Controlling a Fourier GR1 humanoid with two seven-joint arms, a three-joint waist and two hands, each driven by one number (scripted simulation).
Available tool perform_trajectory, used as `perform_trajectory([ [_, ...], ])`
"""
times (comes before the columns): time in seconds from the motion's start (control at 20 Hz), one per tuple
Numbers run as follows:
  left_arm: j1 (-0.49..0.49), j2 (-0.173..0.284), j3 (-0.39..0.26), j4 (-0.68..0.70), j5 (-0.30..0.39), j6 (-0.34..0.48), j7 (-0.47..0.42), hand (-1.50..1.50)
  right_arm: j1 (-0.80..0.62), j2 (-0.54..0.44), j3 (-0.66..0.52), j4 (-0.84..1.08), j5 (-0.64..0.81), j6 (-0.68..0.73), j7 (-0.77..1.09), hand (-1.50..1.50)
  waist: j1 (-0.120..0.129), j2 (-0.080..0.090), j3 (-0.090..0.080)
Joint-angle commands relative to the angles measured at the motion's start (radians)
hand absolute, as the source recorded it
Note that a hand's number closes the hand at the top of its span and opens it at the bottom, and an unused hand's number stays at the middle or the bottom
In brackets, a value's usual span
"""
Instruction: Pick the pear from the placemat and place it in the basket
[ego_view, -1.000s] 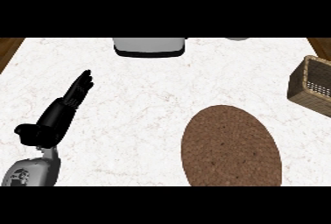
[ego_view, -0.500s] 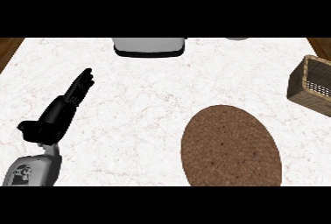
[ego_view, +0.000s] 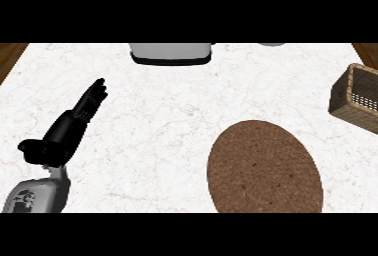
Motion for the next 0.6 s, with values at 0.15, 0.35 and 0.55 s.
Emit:
perform_trajectory([
  [0.15, 0.01, -0.028, -0.02, -0.009, -0.037, 0.035, 0.004, 0.0, -0.031, -0.048, 0.019, 0.149, -0.049, -0.115, -0.091, -1.5, -0.001, -0.002, -0.001],
  [0.35, -0.004, 0.01, 0.024, -0.019, 0.034, -0.024, 0.03, 0.0, -0.069, -0.104, 0.034, 0.277, -0.078, -0.119, -0.198, -1.5, 0.006, 0.0, 0.0],
  [0.55, -0.008, -0.011, -0.01, 0.032, -0.018, -0.001, -0.03, 0.0, -0.164, -0.159, 0.024, 0.329, -0.13, -0.103, -0.188, -1.5, 0.007, 0.001, -0.001],
])
